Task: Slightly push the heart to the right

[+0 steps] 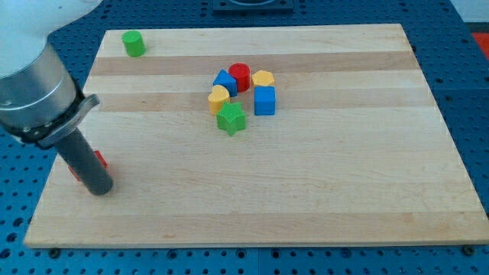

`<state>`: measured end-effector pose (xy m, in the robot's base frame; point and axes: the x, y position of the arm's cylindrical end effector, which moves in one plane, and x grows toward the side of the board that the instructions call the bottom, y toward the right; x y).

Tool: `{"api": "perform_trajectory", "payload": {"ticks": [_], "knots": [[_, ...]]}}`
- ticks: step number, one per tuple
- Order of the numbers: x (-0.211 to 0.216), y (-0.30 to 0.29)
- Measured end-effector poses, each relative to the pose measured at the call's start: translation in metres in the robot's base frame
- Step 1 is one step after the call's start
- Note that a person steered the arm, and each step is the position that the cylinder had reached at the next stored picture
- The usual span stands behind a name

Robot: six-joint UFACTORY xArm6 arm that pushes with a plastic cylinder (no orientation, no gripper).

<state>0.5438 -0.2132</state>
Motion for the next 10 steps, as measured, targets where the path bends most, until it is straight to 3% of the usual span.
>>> {"api": "perform_trajectory", "payload": {"ticks": [1,2,3,5,8,9,10], "knots": [[-0.012,0.020],[-0.079,0.040],[-0.117,0.072],[-0.133,0.124],[-0.146,0.154],[-0.146,0.115],[-0.142,0.027]]}}
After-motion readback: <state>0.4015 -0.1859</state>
